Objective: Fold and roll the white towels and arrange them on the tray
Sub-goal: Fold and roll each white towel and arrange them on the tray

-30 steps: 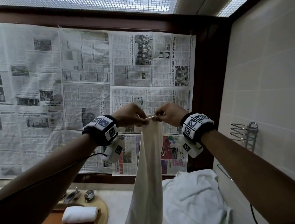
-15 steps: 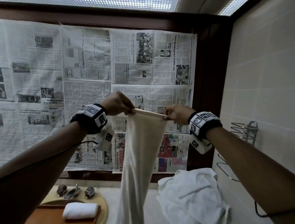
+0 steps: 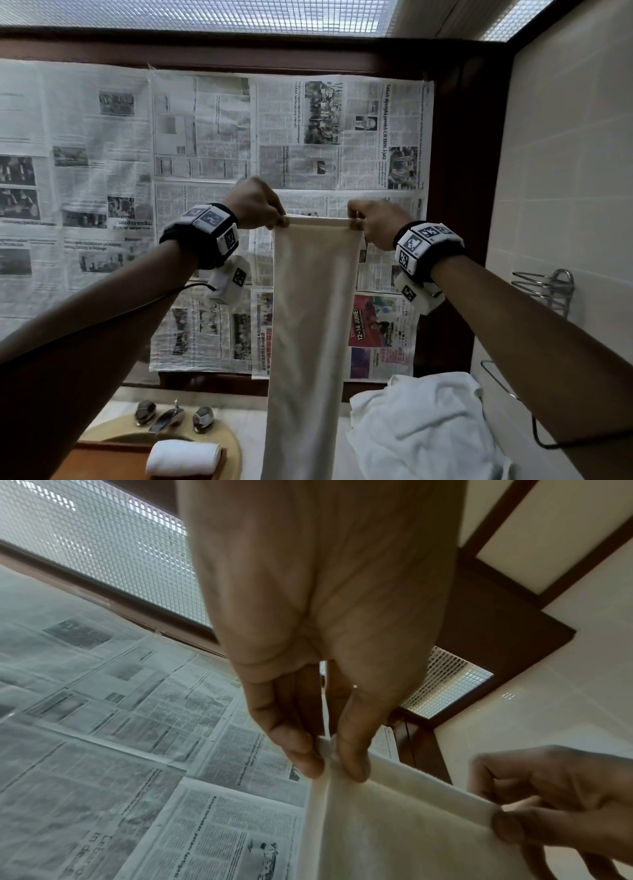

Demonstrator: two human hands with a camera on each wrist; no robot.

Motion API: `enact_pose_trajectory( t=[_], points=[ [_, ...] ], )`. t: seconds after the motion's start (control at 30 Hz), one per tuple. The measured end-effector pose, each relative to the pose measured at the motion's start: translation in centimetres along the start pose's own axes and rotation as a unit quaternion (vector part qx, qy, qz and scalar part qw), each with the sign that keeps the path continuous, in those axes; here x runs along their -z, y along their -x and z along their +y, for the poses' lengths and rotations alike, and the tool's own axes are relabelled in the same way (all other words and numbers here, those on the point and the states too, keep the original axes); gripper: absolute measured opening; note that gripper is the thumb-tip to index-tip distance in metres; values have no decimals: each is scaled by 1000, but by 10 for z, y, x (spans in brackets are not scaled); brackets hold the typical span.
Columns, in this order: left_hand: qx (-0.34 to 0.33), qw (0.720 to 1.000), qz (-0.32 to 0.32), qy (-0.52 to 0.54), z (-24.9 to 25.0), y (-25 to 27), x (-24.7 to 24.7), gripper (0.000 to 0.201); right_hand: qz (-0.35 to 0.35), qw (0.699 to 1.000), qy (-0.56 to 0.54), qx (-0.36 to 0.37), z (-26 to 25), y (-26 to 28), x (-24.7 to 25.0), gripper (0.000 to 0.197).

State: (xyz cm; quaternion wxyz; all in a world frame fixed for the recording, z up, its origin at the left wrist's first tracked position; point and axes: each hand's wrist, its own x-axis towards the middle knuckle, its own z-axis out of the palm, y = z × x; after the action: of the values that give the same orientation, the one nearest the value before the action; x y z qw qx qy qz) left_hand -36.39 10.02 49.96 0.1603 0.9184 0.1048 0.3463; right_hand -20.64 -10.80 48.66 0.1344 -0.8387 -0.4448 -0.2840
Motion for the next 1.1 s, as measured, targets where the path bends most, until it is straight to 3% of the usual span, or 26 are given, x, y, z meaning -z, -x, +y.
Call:
enact_pose_trajectory(
  t=[0.1,0.2,0.37,0.57,0.67,0.83,0.97,1.1],
  points=[
    [15,1000,6,-19,6,-2,2,8,-21,1000,12,-13,-6,-2,3,20],
    [17,995,-27,-93,13,1,-1,8,-79,996,42,2,-15,-3,6,15],
    [5,994,10,-112,11,4,-2,9,-38,997,65,5,-16,-4,7,4],
    [-3,992,-33,-124,14,13,5,8,-15,998,54,-6,-13,-1,-2,9],
    [0,991,-22,-129,15,18,6,12,0,1000,28,-9,-13,1,-6,9],
    [34,999,-31,-18,10,31,8,12,19,998,-62,-11,-7,13,-4,16],
    [44,996,-32,74,14,44,12,35,28,992,-124,11,-3,27,-2,9],
    [12,997,-20,78,20,59,16,18,67,977,-201,11,0,46,5,14]
  ],
)
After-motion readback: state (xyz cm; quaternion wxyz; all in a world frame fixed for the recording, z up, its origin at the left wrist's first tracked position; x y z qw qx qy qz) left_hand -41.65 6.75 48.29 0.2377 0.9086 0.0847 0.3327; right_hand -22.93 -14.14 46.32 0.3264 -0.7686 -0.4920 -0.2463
